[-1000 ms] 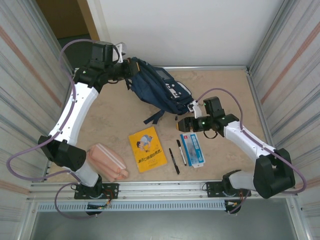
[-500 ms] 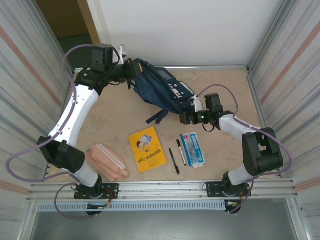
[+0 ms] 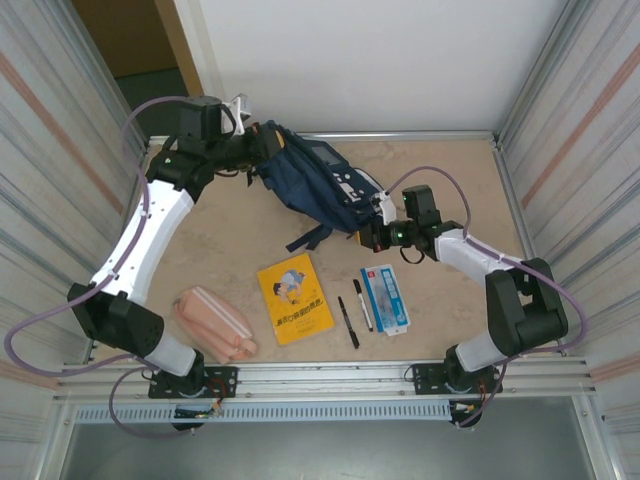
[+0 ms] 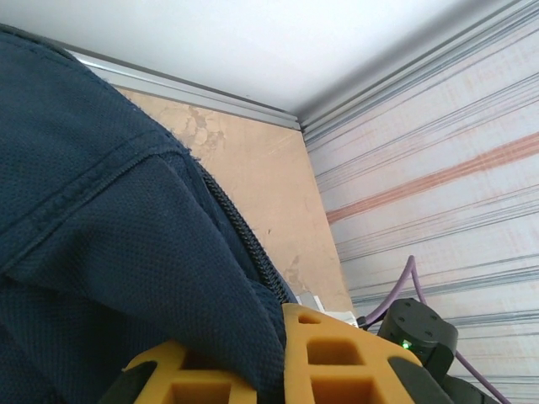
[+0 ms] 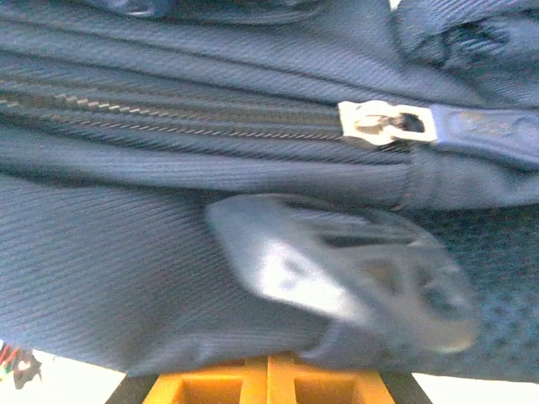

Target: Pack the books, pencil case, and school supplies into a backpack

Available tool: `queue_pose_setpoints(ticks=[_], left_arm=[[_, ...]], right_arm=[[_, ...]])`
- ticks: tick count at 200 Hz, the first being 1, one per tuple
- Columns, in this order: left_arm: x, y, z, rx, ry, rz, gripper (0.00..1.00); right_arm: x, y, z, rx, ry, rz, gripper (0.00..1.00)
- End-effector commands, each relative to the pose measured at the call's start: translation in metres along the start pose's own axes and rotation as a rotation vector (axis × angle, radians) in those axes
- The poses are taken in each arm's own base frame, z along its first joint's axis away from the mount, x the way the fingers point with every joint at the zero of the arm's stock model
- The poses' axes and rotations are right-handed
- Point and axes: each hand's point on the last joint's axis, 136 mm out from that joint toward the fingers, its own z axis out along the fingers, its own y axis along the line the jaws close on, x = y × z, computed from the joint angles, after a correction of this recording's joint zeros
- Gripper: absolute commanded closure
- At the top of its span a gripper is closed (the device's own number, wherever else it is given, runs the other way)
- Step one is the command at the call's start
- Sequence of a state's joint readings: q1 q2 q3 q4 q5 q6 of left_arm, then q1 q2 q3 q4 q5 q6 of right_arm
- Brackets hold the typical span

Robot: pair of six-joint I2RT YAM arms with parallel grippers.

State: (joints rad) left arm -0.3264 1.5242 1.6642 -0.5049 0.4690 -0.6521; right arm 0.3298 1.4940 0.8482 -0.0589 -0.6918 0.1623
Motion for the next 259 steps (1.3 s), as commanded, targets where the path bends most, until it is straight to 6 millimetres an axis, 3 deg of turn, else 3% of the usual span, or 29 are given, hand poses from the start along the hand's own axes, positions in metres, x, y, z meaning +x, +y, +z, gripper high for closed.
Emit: queue_pose_setpoints(ticks=[1,32,42,73,102,126,156,197,221,246,259], left_arm=[[-0.012,-0.026,-0.013,0.088,-0.067,0.062,1.00],[-0.006,-0.017,-0.004,0.072,-0.039,0.047,1.00],[-0.006,-0.015,-0.002,0.068,-0.037,0.037,1.00],[-0.008,-0.024,-0.006,0.099,-0.038,0.025,1.00],[-0.010,-0.038,-0.014,0.145,-0.032,0.017,1.00],[-0.010,-0.048,-0.020,0.186,-0.034,0.014,1.00],[-0.012,-0.058,-0.027,0.213,-0.036,0.016,1.00],[-0.013,-0.056,-0.025,0.211,-0.036,0.018,1.00],[-0.012,-0.040,-0.017,0.165,-0.044,0.020,1.00],[-0.010,-0.019,-0.007,0.111,-0.030,0.013,1.00],[-0.008,-0.005,0.001,0.079,-0.031,0.005,1.00]], right_arm=[[-0.009,0.020,-0.009,-0.040,0.001,-0.044,1.00],[-0.001,0.019,-0.009,-0.040,0.011,-0.038,1.00],[0.001,0.015,-0.009,-0.022,0.011,-0.037,0.81],[0.007,-0.002,-0.005,-0.003,-0.012,0.021,0.50],[0.006,-0.014,-0.002,-0.008,-0.036,0.064,0.39],[-0.003,-0.019,-0.001,-0.027,-0.074,0.058,0.37],[-0.014,-0.011,0.003,-0.105,-0.101,0.032,0.40],[-0.018,0.013,0.004,-0.161,-0.082,-0.009,0.68],[-0.015,0.015,-0.002,-0.145,-0.062,0.000,0.78],[-0.011,0.014,-0.006,-0.104,-0.009,0.027,0.98],[-0.008,0.017,-0.008,-0.104,0.028,0.032,1.00]])
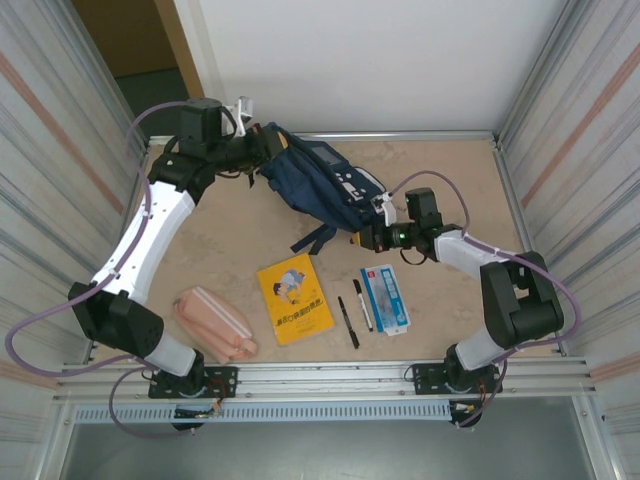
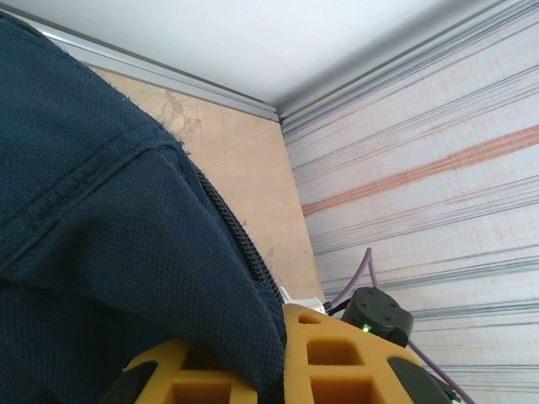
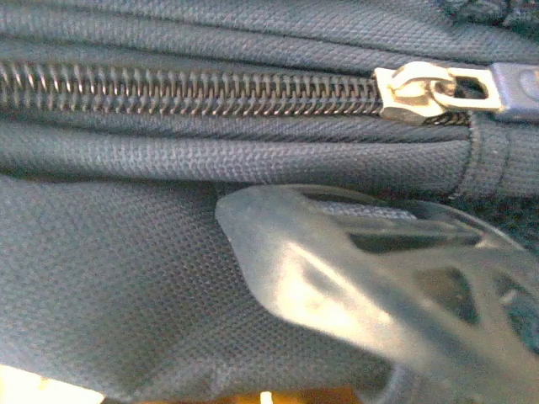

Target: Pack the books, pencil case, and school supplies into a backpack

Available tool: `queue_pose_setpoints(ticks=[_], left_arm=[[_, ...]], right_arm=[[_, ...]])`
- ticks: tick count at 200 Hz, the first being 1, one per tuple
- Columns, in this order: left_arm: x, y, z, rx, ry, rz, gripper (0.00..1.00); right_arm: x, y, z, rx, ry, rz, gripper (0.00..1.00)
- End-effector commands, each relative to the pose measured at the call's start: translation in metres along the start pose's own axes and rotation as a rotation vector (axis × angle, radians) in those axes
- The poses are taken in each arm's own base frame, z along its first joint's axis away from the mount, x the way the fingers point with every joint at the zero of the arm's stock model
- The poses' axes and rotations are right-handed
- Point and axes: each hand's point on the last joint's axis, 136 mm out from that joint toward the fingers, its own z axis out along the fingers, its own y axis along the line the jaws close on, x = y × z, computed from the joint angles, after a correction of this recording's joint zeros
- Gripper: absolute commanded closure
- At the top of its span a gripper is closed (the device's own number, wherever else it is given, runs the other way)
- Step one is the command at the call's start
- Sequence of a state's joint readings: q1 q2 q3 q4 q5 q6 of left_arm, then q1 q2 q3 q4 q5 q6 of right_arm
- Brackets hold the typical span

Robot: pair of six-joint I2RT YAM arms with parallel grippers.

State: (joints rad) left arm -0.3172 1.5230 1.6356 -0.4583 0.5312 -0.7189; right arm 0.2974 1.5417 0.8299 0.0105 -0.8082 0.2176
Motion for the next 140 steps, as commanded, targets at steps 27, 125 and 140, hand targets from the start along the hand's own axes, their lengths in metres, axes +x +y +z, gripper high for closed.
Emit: queue_pose_setpoints(ticks=[27,125,140], left_arm=[[-0.010,0.015,0.014,0.002,-0.034,0.054,1.00],[0.001,0.055,0.080,0.004,-0.034,0.006,1.00],[0.009,0.060,0.091,-0.005,-0.019,0.002,1.00]], right_arm=[[-0.008,0.026,-0.017,-0.004,0.069,-0.015,1.00],[-0.020,0.055,0.003,-0.056,0.193,0.108,1.00],[-0.026,0.058,0.010,-0.057,0.197,0.133,1.00]])
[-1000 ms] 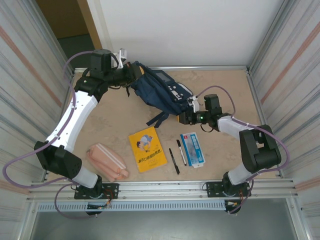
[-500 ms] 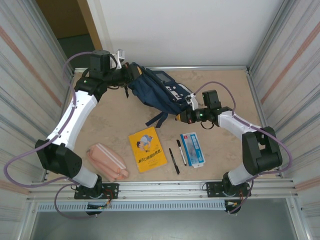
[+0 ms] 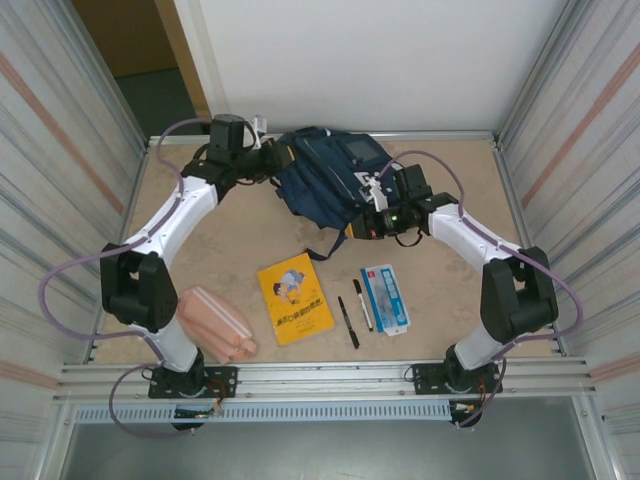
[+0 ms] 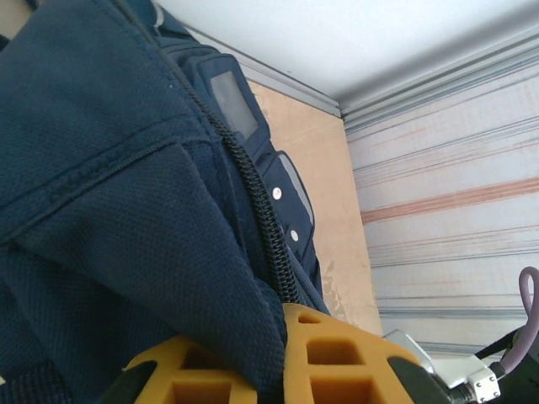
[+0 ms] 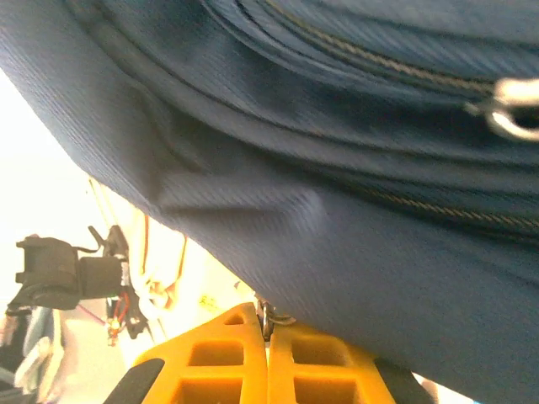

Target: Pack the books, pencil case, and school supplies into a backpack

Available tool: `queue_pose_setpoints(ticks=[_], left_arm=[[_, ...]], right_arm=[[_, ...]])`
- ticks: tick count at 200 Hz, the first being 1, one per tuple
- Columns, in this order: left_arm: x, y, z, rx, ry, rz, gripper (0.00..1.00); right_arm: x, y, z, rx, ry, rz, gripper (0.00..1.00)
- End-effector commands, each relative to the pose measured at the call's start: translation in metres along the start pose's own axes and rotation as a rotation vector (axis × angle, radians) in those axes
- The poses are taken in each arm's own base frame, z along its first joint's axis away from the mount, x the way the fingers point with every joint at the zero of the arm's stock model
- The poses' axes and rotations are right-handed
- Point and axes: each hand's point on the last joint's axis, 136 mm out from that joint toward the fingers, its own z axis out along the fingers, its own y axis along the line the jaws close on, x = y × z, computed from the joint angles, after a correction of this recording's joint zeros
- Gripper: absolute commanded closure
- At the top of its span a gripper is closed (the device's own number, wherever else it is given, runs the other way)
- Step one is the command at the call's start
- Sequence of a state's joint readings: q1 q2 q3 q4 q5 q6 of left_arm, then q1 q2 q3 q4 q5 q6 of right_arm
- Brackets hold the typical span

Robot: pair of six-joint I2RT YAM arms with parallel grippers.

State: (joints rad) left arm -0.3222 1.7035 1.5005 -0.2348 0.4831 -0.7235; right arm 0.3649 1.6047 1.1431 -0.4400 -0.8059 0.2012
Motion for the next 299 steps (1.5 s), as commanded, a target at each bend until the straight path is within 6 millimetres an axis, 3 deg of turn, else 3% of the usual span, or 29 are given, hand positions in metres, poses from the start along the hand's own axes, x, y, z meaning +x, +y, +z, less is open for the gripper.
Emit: queue_pose_setpoints(ticks=[1,28,43,83,104,133,146,186,219,256,299], left_arm=[[-0.006,-0.023,0.011,0.080,-0.050,0.046,1.00],[0.019,-0.010,0.031,0.069,-0.012,0.006,1.00],[0.041,0.008,0.045,0.033,0.003,-0.001,1.00],[0.082,0.063,0.066,-0.065,0.091,-0.022,0.99],[0.089,0.087,0.058,-0.098,0.118,-0.023,0.88],[0.094,0.114,0.027,-0.145,0.110,-0.030,0.62],[0.104,0.122,0.014,-0.161,0.143,-0.036,0.56],[0.145,0.104,-0.007,-0.107,0.239,0.066,0.48],[0.172,0.072,-0.006,-0.070,0.243,0.382,0.46],[0.184,0.048,0.004,-0.035,0.185,0.697,0.46],[0.190,0.056,0.031,-0.069,0.254,0.682,0.48]], right_arm=[[-0.011,0.019,0.008,-0.055,0.018,0.038,1.00],[-0.031,0.014,0.019,-0.031,-0.032,0.110,0.98],[-0.039,0.011,0.027,-0.020,-0.052,0.124,0.97],[-0.031,-0.020,0.057,0.126,-0.013,0.171,0.97],[-0.017,-0.035,0.071,0.173,0.001,0.212,0.97],[-0.005,-0.045,0.083,0.171,0.002,0.277,0.95],[0.000,-0.050,0.087,0.186,0.012,0.288,0.94],[0.006,-0.036,0.099,0.152,0.031,0.236,0.83],[0.014,-0.035,0.096,0.167,0.043,0.220,0.72],[0.025,-0.039,0.065,0.200,-0.004,0.185,0.60],[0.024,-0.049,0.013,0.288,-0.137,0.173,0.49]])
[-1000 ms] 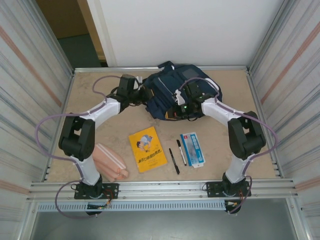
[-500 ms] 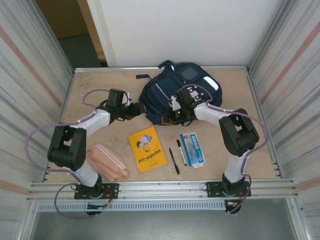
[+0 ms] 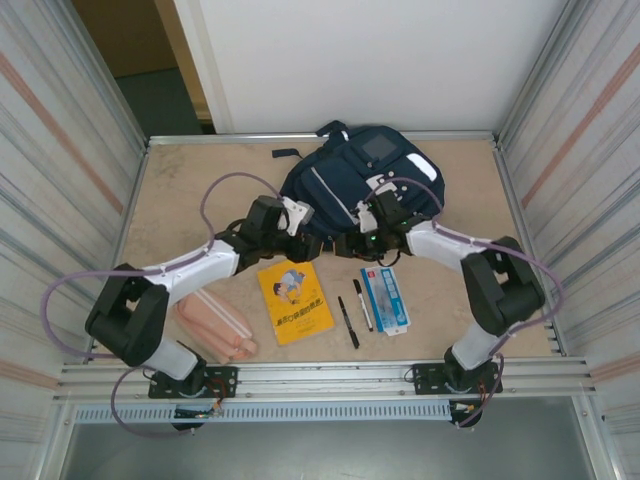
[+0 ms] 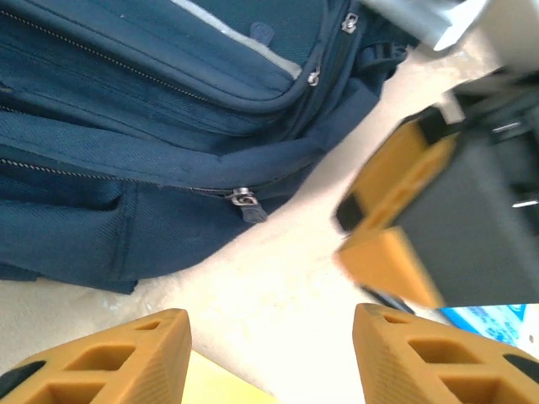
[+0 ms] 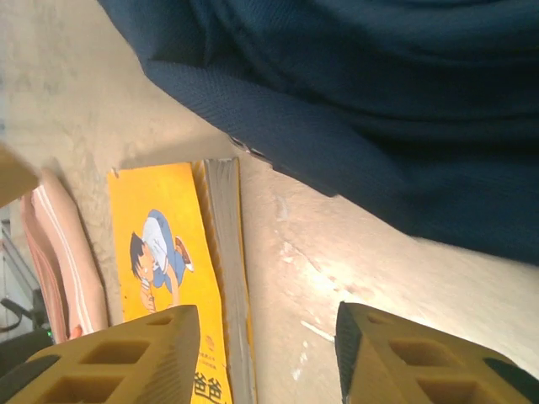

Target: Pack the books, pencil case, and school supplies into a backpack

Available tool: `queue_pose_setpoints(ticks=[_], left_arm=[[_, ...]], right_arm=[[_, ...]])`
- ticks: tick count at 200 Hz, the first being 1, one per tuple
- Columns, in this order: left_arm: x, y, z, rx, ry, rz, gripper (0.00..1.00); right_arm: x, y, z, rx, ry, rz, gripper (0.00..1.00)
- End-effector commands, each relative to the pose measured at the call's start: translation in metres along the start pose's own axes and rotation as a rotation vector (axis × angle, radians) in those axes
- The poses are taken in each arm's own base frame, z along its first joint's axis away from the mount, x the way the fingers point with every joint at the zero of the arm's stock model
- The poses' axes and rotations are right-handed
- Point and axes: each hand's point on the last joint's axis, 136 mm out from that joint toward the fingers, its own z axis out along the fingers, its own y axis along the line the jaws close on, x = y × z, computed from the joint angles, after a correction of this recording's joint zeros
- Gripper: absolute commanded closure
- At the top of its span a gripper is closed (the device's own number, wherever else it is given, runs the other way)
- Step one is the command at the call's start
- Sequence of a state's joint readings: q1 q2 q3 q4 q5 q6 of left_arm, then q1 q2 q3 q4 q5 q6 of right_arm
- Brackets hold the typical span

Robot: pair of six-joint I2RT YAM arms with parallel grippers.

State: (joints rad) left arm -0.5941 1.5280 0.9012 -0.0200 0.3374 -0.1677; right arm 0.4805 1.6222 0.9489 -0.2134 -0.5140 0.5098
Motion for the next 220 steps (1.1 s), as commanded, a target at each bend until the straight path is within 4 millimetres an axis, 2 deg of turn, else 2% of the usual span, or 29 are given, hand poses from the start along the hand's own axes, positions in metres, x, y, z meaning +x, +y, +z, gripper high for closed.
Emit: queue_pose_setpoints(ticks=[1,36,52,69,92,118,143,164,186,205,220], left_arm=[[-0.010,0.005,0.013,-0.037,-0.002,0.063,0.48],[-0.010,-0.005,0.034,-0.141,0.037,0.101,0.49],[-0.012,0.000,0.044,-0.231,0.049,0.010,0.49],[-0.007,-0.002,0.054,-0.284,0.042,-0.096,0.49],[0.001,0.005,0.061,-0.374,0.033,-0.201,0.51],[0.008,0.007,0.071,-0.394,0.062,-0.283,0.52],[0.012,0.010,0.077,-0.432,0.059,-0.293,0.53],[0.002,0.018,0.078,-0.479,0.027,-0.288,0.55],[-0.008,0.017,0.084,-0.475,-0.003,-0.276,0.58],[-0.011,0.018,0.088,-0.486,-0.005,-0.288,0.66],[-0.012,0.017,0.088,-0.484,-0.008,-0.291,0.77]], right_arm=[[-0.015,-0.006,-0.031,0.049,-0.117,-0.036,0.49],[-0.028,-0.035,-0.065,0.173,-0.234,0.003,0.42],[-0.036,-0.038,-0.078,0.193,-0.286,-0.013,0.41],[-0.045,-0.042,-0.093,0.239,-0.353,-0.028,0.39],[-0.055,-0.042,-0.109,0.265,-0.417,-0.036,0.37],[-0.059,-0.043,-0.115,0.257,-0.435,-0.036,0.37],[-0.059,-0.043,-0.115,0.240,-0.434,-0.036,0.38],[-0.057,-0.042,-0.116,0.232,-0.442,-0.037,0.38],[-0.056,-0.041,-0.116,0.222,-0.443,-0.045,0.38],[-0.056,-0.040,-0.117,0.220,-0.448,-0.044,0.38],[-0.055,-0.038,-0.119,0.210,-0.459,-0.044,0.38]])
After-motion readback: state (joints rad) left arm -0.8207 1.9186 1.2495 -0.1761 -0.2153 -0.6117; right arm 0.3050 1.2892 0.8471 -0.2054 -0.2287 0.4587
